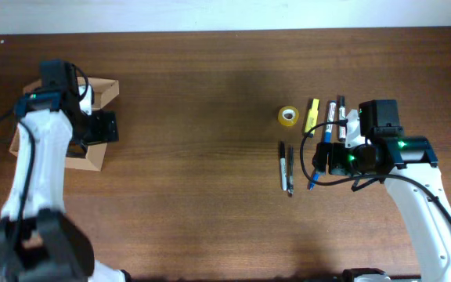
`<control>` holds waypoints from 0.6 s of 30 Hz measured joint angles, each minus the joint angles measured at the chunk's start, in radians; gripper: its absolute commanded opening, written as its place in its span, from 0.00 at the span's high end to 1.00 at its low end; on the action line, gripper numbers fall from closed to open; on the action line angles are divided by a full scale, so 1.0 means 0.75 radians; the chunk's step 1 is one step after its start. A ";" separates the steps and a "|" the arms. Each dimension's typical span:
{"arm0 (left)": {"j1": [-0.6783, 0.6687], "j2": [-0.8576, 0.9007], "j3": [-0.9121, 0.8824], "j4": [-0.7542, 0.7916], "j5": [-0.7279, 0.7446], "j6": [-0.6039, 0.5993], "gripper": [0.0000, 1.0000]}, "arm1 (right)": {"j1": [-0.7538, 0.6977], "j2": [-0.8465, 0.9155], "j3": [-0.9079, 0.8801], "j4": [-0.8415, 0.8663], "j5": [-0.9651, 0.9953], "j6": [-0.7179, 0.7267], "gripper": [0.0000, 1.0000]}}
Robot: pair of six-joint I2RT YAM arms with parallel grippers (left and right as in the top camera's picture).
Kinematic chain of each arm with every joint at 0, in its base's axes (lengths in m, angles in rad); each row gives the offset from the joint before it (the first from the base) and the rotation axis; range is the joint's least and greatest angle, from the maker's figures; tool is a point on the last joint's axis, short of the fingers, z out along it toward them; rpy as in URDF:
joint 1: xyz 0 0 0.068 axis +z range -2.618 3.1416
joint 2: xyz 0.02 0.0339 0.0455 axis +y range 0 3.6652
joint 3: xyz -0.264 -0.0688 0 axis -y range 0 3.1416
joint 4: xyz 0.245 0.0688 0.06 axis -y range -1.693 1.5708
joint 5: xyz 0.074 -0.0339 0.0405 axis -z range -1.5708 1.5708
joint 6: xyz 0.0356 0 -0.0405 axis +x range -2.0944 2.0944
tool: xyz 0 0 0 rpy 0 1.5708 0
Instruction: Pack container
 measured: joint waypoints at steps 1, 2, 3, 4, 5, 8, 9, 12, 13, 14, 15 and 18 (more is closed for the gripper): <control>0.010 0.047 0.008 -0.006 0.005 0.018 0.07 | -0.004 0.000 0.000 0.000 0.000 0.014 0.01; 0.017 0.085 0.012 -0.011 0.006 0.030 0.07 | -0.012 0.000 0.000 -0.001 0.000 0.018 0.01; 0.022 0.129 0.019 -0.012 0.010 0.047 0.07 | -0.022 0.000 0.000 -0.003 -0.001 0.023 0.01; 0.026 0.161 0.023 -0.009 0.010 0.061 0.07 | -0.034 0.000 0.000 -0.009 0.000 0.025 0.01; 0.029 0.195 0.027 0.001 0.011 0.082 0.07 | -0.049 0.000 0.000 -0.017 0.000 0.028 0.01; 0.028 0.243 0.032 0.046 0.014 0.124 0.17 | -0.076 0.000 0.000 -0.044 0.000 0.031 0.01; 0.028 0.256 0.034 0.064 0.017 0.142 0.27 | -0.086 0.000 0.000 -0.051 0.000 0.032 0.01; 0.028 0.277 0.045 0.081 0.027 0.169 0.94 | -0.105 0.000 0.000 -0.062 0.000 0.034 0.01; 0.028 0.286 0.048 0.081 0.037 0.178 0.98 | -0.109 0.000 0.000 -0.065 0.000 0.036 0.01; 0.028 0.296 0.049 0.081 0.045 0.182 0.99 | -0.113 0.000 0.000 -0.066 0.000 0.037 0.01; 0.028 0.304 0.049 0.080 0.047 0.183 0.99 | -0.115 0.000 0.000 -0.066 0.000 0.038 0.01; 0.027 0.319 0.053 0.080 0.068 0.191 0.98 | -0.118 0.000 0.000 -0.066 0.000 0.042 0.01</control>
